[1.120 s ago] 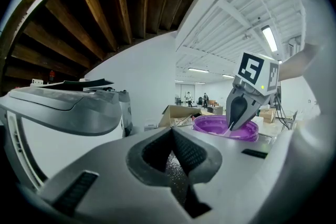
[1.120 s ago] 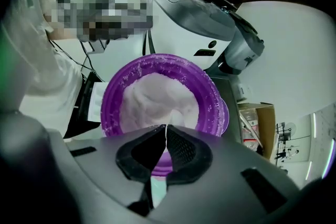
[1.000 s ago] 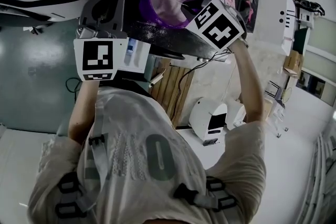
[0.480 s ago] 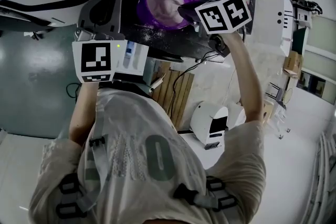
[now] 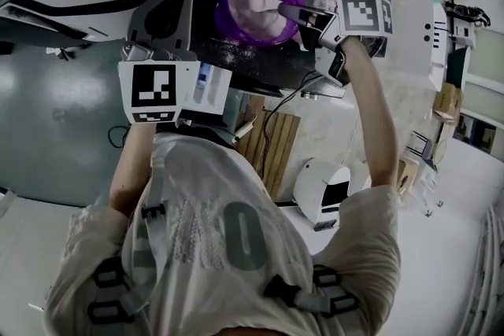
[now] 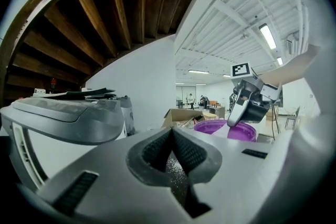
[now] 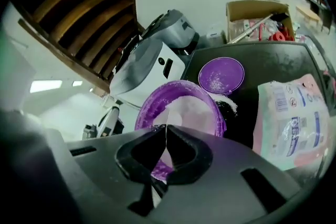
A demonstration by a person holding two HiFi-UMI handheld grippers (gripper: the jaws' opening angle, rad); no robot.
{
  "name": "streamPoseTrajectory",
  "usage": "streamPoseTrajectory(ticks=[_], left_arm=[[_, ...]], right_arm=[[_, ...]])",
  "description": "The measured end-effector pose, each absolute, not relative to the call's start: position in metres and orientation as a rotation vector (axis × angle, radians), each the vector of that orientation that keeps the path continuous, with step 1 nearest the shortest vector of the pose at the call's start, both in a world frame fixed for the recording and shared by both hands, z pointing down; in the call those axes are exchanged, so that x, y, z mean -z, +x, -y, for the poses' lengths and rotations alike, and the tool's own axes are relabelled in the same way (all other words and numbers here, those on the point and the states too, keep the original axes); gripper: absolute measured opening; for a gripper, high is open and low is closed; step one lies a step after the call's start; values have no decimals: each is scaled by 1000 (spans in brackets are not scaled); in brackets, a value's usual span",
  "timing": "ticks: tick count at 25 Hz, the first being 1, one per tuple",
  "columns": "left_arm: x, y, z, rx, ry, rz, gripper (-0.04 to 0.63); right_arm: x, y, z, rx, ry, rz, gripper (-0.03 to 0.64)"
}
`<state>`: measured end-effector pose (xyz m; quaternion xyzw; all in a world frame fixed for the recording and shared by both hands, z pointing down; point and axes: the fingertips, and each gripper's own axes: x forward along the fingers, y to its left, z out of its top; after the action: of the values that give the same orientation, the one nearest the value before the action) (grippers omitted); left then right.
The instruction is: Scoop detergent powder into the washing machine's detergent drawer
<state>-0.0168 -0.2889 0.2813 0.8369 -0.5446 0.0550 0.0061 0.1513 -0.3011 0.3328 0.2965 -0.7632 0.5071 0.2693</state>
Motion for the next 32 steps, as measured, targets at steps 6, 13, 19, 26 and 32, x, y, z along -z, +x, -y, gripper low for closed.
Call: streamPoseTrajectory(ticks=[6, 13, 19, 26, 32], left_arm=[[-270, -14, 285, -179, 2663, 1706, 20], [-268, -5, 265, -148, 2720, 1672, 20], [-266, 1, 240, -116, 2780, 1628, 20], [-270, -6, 206, -87, 2813, 1601, 20], [-273, -14, 179, -81, 2826, 1593, 20]], right_arm=[[-322, 147, 303, -1550, 874, 2169, 11], [-308, 158, 292, -1797, 1111, 2315, 11], [-300, 161, 264, -2021, 1301, 2428, 11], [-290, 156, 215, -2249, 1447, 2604, 11], [-288, 147, 172, -2136, 1633, 2771, 11]])
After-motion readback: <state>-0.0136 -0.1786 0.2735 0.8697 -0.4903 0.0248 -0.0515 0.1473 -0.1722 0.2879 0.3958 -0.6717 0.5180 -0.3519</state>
